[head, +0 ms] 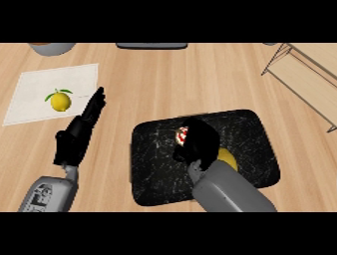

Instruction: Pick the cupcake from the tray and place it in the tiered shelf

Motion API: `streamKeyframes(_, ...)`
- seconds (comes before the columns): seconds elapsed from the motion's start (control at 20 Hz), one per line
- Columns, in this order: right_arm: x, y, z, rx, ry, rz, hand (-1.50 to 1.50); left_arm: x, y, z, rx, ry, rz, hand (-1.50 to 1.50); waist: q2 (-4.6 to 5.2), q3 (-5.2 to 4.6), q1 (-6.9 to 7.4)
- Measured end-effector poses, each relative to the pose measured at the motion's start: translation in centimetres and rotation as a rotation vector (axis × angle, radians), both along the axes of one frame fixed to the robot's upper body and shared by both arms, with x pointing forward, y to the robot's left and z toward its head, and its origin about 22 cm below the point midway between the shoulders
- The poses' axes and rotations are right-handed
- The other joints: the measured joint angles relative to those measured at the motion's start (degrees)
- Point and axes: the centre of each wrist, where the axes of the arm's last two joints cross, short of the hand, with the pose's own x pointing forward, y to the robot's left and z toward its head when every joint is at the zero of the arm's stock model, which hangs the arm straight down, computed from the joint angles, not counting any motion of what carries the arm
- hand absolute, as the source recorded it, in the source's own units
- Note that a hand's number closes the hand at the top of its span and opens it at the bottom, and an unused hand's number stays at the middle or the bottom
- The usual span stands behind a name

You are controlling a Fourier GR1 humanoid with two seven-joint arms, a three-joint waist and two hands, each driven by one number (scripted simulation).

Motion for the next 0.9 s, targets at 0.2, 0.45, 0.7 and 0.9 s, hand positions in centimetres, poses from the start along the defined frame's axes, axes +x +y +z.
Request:
streamKeyframes(0.2,0.1,0.1,-0.3,-0.040,-0.018,0.024,1.50,0.1,0.7,0.3,0.004,-0.003,-0.002,0.00,-0.14,-0.05,-0.17)
streamKeyframes(0.45,4.1,-1.5,0.7,-0.057,-0.029,-0.091,1.50,0.2,0.4,0.2,0.004,-0.010,-0.008,0.00,0.33,-0.02,0.38)
streamKeyframes(0.7,9.6,-5.3,2.8,-0.067,-0.044,-0.292,1.50,0.5,-0.8,0.7,0.001,-0.022,-0.042,0.00,1.22,-0.01,2.12)
streamKeyframes(0.9,12.4,-6.5,4.5,-0.075,-0.092,-0.378,1.50,0.7,-1.6,1.1,0.002,-0.029,-0.061,0.00,1.49,0.00,3.11)
